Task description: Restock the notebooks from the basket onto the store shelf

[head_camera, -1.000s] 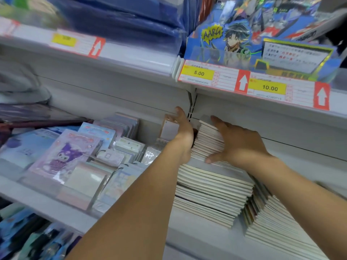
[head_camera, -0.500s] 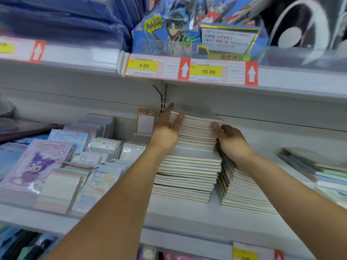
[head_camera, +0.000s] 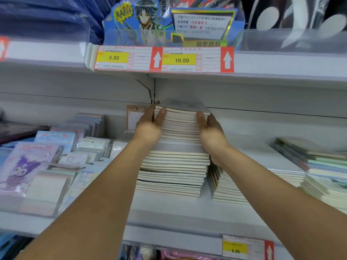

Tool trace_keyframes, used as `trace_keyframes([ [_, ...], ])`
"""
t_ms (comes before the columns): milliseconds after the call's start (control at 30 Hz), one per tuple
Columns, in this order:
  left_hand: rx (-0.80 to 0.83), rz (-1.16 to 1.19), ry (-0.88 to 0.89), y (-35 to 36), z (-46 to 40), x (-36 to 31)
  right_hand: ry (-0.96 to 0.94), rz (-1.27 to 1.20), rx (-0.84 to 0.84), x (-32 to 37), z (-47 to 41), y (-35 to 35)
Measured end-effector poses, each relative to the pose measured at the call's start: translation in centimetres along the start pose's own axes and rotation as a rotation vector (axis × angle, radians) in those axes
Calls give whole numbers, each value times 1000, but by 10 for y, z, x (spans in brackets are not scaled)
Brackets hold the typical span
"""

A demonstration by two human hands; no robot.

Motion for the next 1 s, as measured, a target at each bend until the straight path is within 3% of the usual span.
trace_keyframes([
  [133,123,-38,-3,11,4,5,-19,-68,24,10,0,-1],
  [300,110,-27,-6,10,-2,6,-20,-74,45,11,-5,2],
  [400,151,-92,-19,11,2,4,34,-164,149,0,1,2],
  [467,176,-235,-34,9,4,3,79,-53,241,-7,6,1],
  [567,161,-409,-33,3,4,-2,151,222,199,-16,-1,-12],
  [700,100,-485,-43,-2,4,-6,237,196,172,-28,-12,-15],
  [867,-24,-555,-42,-11,18,-10,133,366,185,-11,-8,-18],
  [1000,-52,-680,-64,-12,58,-24,-93,648,216,19,17,-16],
])
Point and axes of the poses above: each hand's wrist, its own z-axis away from the middle knuckle, its own y-axis out of the palm, x = y × z, the point moved 10 cm from there along -z, towards the middle knuckle, and after that the axes turned 4 degrees about -y, right-handed, at the moved point
